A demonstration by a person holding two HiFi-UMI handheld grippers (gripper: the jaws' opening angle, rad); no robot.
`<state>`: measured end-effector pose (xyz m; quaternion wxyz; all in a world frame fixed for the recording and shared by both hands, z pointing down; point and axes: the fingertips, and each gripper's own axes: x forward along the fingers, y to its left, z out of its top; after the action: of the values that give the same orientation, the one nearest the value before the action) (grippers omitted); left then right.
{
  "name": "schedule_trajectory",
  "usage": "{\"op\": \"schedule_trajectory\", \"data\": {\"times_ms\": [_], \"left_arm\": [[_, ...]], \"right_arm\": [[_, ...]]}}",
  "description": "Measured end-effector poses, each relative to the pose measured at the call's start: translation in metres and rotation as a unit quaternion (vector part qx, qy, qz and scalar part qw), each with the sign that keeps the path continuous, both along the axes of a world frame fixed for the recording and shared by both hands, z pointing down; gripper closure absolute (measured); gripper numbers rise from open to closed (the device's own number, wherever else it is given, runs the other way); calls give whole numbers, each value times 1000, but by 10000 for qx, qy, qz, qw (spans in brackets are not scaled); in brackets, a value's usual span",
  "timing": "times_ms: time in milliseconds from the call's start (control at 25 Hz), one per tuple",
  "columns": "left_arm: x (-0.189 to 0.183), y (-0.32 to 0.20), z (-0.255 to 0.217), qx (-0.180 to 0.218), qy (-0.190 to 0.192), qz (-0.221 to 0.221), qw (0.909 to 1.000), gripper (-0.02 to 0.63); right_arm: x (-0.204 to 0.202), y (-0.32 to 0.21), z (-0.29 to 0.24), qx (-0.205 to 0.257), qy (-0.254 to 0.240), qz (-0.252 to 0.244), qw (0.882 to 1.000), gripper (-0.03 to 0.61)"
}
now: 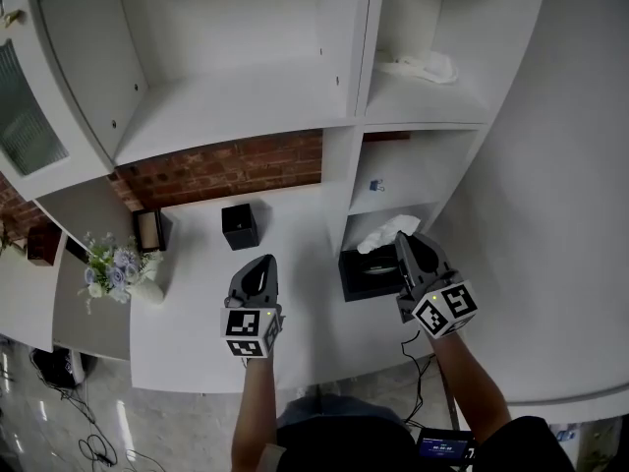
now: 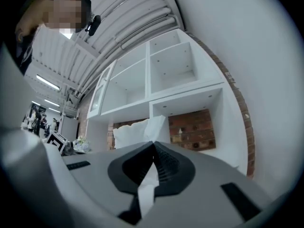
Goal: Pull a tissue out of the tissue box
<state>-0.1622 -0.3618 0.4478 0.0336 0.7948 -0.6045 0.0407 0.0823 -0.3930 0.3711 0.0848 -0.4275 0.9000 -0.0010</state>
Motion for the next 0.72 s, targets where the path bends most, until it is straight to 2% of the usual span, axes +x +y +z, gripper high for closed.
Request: {"op": "schedule_trajectory", "data": {"times_ms": [240, 720], "left_arm": [[-4, 4, -9, 83, -29, -141, 9999, 604], [-6, 6, -9, 70, -4, -184, 9998, 604]], "right_arm": [[-14, 9, 21, -198, 14, 385, 9991, 580], [-19, 9, 42, -428, 197, 505, 9976, 580]]}}
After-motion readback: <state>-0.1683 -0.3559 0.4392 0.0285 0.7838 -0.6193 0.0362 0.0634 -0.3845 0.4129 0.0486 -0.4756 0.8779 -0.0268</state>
